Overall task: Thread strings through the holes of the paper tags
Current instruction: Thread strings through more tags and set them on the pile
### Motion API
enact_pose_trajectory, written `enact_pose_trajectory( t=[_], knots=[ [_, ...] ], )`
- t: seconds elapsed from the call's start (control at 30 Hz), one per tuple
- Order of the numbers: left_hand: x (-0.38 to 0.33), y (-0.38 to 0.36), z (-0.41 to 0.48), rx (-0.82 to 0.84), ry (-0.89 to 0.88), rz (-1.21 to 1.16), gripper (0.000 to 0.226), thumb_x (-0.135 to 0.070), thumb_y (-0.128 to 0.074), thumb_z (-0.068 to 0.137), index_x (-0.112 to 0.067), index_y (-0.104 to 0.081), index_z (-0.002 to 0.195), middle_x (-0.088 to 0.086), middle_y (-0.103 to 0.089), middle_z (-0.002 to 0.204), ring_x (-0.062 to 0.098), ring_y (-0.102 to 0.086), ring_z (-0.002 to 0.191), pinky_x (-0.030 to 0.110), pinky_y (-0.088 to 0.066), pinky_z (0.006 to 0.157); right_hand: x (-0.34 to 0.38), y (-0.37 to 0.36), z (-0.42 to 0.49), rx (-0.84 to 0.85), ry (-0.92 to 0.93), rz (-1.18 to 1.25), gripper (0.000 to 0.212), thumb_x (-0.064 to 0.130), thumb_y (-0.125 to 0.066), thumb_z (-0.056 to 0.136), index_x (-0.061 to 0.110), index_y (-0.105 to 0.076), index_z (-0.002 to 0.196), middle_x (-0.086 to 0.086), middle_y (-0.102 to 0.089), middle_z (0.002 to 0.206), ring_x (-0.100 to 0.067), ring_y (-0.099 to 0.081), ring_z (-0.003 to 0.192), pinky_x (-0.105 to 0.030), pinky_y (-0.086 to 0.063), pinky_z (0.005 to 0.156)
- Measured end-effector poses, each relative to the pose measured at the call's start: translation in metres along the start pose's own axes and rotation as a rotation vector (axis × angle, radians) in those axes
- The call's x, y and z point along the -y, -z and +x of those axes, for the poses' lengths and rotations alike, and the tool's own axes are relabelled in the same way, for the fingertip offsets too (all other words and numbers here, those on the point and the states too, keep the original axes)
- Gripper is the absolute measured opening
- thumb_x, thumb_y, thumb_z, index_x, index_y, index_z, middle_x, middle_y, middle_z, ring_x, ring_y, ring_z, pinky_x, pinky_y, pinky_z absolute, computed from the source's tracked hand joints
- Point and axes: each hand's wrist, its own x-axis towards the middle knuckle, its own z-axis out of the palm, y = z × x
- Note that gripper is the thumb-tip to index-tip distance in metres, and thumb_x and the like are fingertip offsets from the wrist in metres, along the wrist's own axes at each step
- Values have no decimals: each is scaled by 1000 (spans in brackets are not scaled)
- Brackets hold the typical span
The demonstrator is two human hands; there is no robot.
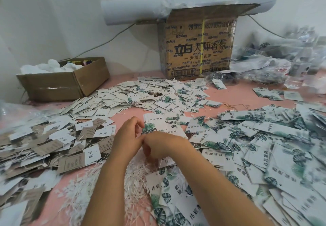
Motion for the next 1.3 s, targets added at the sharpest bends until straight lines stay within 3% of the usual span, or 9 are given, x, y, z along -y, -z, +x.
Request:
enact_pose_trajectory(
  t=[0.1, 0.2, 0.27, 0.5, 0.6, 0.73, 0.97, 1.1, 1.3],
  knots=[
    [-3, 1, -1, -16, -35, -42, 19, -11, -62, 84, -27, -52, 84, -10, -53, 76, 6, -47, 60, 22, -37, 55, -2, 6, -4, -50, 27, 44, 14, 7, -60, 85, 8, -70, 95, 2, -61, 79, -16, -51, 69, -20, -36, 53],
    [-7, 5, -1, -35, -67, -115, 6, -30, -55, 93, -27, -56, 87, -14, -60, 76, -3, -52, 56, 12, -37, 52, -6, 14, -5, -141, 57, 97, 15, 9, -56, 86, 12, -68, 78, 4, -56, 65, -10, -46, 59, -21, -37, 53],
    [-10, 6, -2, -16, -82, -157, 19, -43, -46, 91, -30, -57, 82, -13, -60, 64, -1, -50, 50, 19, -38, 51, -9, 18, -6, -239, 38, 182, 21, 10, -55, 85, 17, -59, 65, 3, -52, 60, -11, -46, 54, -22, -36, 51],
    [-10, 9, 1, 30, -60, -160, 23, -34, -55, 92, -29, -61, 70, -8, -55, 44, 1, -40, 36, 16, -30, 43, -28, 30, -9, -431, -24, 381, 19, 16, -59, 87, 19, -61, 68, 3, -62, 65, -14, -54, 61, -30, -47, 61],
    [-9, 9, 0, 30, -51, -182, 23, -36, -59, 89, -27, -63, 68, -11, -49, 43, 2, -36, 40, 25, -30, 48, -35, 35, -15, -469, -81, 424, 18, 14, -55, 88, 12, -64, 72, -2, -64, 70, -18, -55, 64, -31, -47, 60],
    [-8, 8, 0, 28, -62, -164, 23, -37, -60, 88, -25, -63, 68, -15, -49, 44, 1, -39, 42, 20, -28, 48, -41, 40, -19, -584, -173, 610, 23, 14, -46, 91, 0, -61, 82, -15, -68, 86, -27, -61, 75, -40, -52, 70],
    [-6, 7, 0, 21, -47, -172, 22, -35, -61, 88, -26, -61, 68, -13, -50, 49, 3, -39, 47, 24, -32, 51, -47, 50, -27, -721, -105, 1243, 19, 7, -33, 94, 9, -41, 77, -5, -63, 60, -18, -56, 51, -33, -52, 56],
    [-6, 6, 0, 20, -44, -193, 18, -31, -60, 89, -26, -62, 72, -7, -58, 64, 10, -45, 53, 27, -37, 55, -48, 49, -28, -748, -114, 1269, 15, 15, -40, 99, 8, -49, 89, 0, -53, 56, -10, -46, 43, -27, -52, 48],
    [-4, 4, 0, 37, -26, -198, 17, -28, -58, 91, -26, -62, 75, -5, -64, 69, 23, -61, 69, 31, -46, 66, -58, 50, -27, -982, -124, 1187, 18, 8, -48, 95, 13, -53, 78, -1, -54, 60, -10, -48, 49, -21, -49, 49]
  ],
)
